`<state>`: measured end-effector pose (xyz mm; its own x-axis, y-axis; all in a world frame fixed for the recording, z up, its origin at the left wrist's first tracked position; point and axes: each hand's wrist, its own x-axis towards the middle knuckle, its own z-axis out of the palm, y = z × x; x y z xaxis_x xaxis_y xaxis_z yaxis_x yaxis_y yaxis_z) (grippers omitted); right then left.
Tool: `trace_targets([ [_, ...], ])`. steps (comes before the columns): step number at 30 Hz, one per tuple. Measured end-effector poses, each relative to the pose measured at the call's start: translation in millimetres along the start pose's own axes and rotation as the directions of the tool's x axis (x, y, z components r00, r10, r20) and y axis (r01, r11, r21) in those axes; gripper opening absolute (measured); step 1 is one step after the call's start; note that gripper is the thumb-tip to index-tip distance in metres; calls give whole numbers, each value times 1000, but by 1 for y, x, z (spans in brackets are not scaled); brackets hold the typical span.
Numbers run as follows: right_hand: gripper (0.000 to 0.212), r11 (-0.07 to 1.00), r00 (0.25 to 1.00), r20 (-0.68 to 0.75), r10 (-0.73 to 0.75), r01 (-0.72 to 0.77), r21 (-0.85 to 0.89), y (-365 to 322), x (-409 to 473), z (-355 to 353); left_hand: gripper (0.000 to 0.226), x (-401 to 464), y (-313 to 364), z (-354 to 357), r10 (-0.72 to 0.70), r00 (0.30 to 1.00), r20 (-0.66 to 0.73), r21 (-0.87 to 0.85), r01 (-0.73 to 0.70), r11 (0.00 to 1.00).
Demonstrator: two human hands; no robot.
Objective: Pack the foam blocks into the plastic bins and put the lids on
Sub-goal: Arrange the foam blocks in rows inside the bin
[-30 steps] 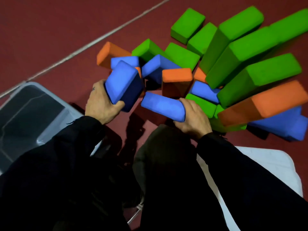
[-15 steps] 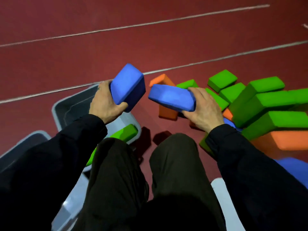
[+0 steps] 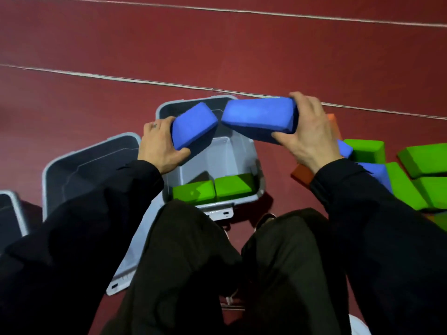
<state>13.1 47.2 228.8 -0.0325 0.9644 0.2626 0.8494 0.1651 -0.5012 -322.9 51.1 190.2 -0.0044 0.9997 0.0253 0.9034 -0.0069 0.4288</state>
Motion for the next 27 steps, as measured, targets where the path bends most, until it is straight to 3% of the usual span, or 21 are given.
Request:
trace_targets([
  [3,82,997,1000,-28,-7,9,71,-7,24,43,83,19,-22,15,14,994,111,-9,-13,1000],
  [6,84,977,993,-37,110,-101,186,-11,43,80,84,36,-39,40,34,973,230,16,-38,999],
  [13,99,984,976,179,125,-145,101,-5,62,144,86,53,-80,110,1,901,435,134,-66,989],
  [16,90,998,958,279,61,-61,-9,1,59,160,85,49,-100,135,-15,884,467,187,-81,979],
  [21,94,995,925,379,8,28,-91,4,63,180,66,38,-120,156,-98,887,452,453,-133,882],
  [24,94,983,921,386,-50,113,-142,1,67,189,60,42,-125,161,-124,886,447,504,-135,853],
  [27,91,956,915,387,-117,209,-205,2,67,196,67,44,-128,166,-112,895,431,533,-153,832],
])
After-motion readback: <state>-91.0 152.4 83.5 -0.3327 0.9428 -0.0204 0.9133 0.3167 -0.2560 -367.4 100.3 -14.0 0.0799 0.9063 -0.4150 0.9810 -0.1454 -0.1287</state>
